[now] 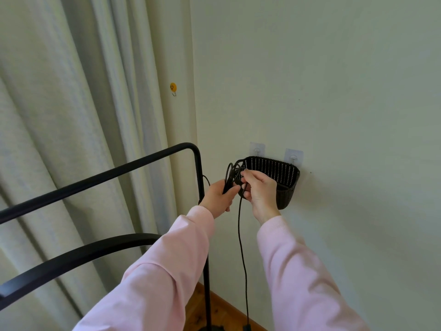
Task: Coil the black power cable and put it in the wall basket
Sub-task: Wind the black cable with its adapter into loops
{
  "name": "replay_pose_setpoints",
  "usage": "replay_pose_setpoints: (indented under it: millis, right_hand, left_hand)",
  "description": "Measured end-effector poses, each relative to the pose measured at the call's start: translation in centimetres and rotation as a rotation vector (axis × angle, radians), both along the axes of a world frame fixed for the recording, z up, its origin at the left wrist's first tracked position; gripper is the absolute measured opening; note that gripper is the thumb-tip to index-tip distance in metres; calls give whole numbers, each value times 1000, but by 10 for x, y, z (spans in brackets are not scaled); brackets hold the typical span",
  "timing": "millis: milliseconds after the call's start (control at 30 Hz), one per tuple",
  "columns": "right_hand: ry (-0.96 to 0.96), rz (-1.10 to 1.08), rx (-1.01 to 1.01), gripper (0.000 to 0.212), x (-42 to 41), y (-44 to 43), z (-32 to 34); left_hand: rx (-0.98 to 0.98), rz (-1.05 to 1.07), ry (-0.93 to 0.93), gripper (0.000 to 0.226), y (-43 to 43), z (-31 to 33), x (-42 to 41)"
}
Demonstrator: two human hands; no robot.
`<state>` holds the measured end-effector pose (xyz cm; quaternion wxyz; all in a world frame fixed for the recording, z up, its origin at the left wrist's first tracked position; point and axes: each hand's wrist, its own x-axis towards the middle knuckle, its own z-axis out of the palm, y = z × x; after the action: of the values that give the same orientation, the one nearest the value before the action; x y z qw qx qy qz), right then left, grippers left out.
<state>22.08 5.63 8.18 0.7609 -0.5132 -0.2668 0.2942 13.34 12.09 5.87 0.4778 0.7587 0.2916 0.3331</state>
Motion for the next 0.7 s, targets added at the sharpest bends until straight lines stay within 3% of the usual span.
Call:
replay_pose_setpoints:
  millis: [200, 400, 700]
  right_hand:
    - [16, 26, 15, 23, -6, 5, 12]
    - [36, 16, 17, 23, -3, 5, 11]
    - [-63, -14, 31, 18, 0, 11, 5]
  left_hand:
    - [28, 4, 15, 11, -3, 6, -3]
    - [62, -33, 38, 30, -3, 5, -5]
    - [0, -63, -27, 23, -4, 0, -2]
